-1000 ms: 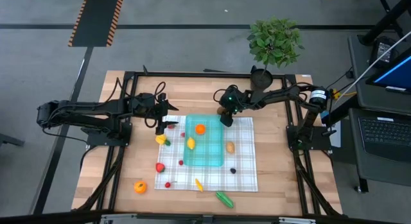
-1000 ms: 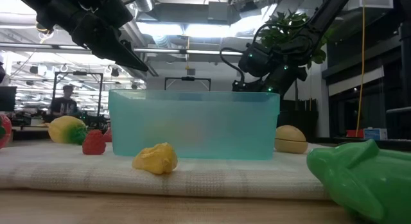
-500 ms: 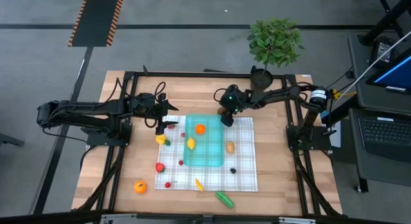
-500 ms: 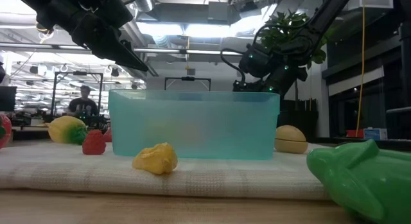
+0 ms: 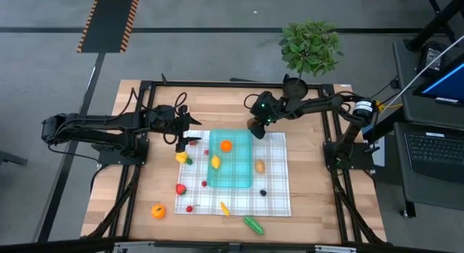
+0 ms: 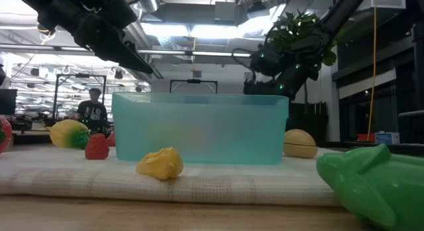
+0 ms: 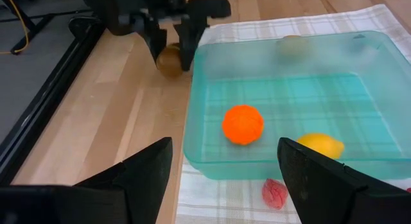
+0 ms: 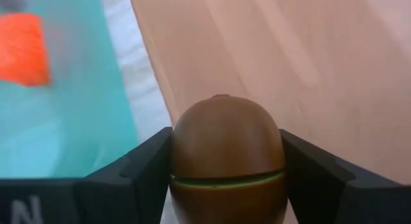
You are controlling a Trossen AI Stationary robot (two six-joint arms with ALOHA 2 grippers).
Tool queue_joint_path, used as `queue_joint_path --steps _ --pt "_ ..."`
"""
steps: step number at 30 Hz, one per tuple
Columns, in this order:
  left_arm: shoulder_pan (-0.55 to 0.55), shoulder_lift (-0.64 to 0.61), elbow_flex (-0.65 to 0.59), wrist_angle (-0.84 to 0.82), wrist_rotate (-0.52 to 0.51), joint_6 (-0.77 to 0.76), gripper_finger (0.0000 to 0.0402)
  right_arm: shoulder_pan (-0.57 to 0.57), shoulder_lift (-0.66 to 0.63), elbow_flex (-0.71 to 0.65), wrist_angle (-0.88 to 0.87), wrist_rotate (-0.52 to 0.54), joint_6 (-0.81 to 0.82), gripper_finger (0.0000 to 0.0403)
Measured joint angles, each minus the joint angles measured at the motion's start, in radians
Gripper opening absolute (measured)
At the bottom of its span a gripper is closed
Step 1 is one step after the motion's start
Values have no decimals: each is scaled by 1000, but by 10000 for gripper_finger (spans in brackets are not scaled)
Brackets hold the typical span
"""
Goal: Pick and placing Produce into tupperware
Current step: Put the brown kiwi into the blue bin
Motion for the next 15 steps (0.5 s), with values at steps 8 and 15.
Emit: queue_joint_path --steps 8,15 --pt "0 0 0 0 0 0 275 -6 -156 0 -49 27 -44 246" --pt "0 0 0 0 0 0 275 -5 -286 0 -80 65 -84 246"
